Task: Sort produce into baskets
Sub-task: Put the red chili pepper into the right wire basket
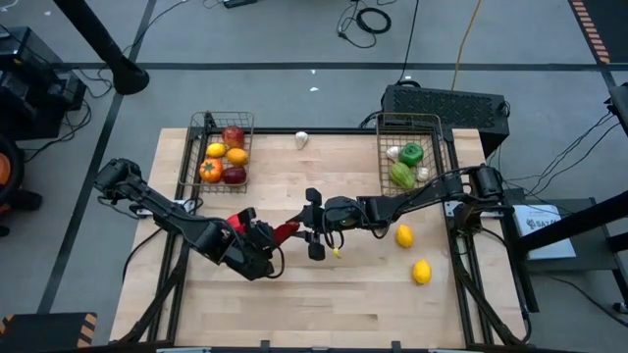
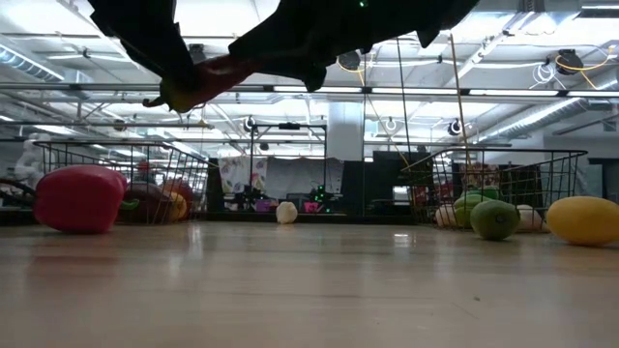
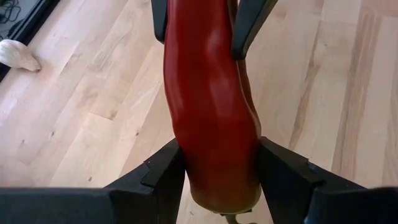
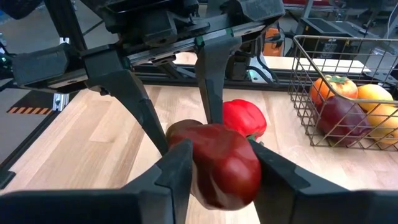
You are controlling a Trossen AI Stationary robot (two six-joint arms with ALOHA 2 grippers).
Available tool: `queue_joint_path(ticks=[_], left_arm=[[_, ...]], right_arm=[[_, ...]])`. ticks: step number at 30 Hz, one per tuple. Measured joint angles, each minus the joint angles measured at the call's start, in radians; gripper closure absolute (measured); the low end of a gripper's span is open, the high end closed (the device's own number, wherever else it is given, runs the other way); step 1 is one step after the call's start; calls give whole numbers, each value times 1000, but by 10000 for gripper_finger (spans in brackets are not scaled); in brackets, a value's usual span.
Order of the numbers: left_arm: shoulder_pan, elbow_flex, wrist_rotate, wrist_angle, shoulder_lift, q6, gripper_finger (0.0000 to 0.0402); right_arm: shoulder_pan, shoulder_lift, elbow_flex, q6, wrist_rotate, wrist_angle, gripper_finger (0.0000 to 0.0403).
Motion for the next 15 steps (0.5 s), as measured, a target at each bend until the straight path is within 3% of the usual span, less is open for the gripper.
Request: queue_joint_path(ticks=[15], left_arm=[[-1,0,-34,-1,1,5,217]], right_arm=[[0,0,0,-1,1,2,273]])
